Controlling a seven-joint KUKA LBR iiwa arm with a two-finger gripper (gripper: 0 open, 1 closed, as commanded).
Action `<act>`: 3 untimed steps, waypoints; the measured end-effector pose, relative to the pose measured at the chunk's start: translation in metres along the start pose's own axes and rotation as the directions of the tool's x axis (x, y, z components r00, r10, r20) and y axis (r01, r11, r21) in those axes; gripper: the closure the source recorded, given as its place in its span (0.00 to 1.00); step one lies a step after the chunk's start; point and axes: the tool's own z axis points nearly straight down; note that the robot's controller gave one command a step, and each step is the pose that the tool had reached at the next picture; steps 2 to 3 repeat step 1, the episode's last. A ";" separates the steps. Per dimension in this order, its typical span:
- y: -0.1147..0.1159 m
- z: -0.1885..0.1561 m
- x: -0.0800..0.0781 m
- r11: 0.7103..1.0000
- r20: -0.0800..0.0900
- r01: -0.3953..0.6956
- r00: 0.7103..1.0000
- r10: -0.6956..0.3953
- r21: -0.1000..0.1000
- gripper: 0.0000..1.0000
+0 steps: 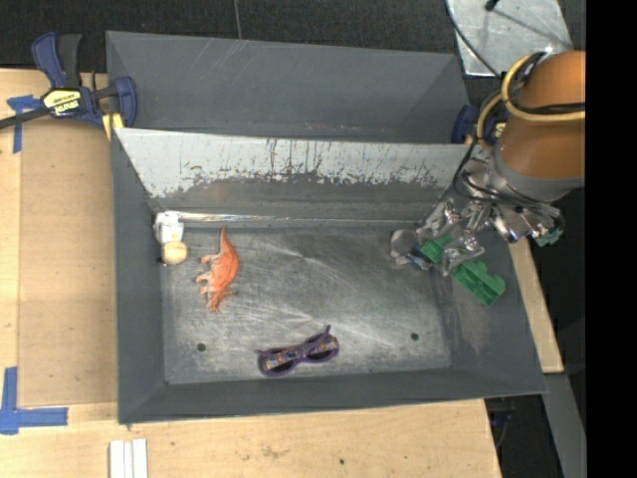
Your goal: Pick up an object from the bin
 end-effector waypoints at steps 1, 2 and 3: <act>0.007 -0.058 -0.006 0.972 0.001 -0.236 0.972 0.236 0.000 1.00; 0.007 -0.058 -0.006 0.972 0.001 -0.236 0.972 0.236 0.000 1.00; 0.007 -0.058 -0.006 0.972 0.001 -0.236 0.972 0.236 0.000 1.00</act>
Offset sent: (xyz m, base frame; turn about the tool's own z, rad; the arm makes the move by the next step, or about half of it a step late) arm 0.0026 -0.0077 -0.1112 -0.0889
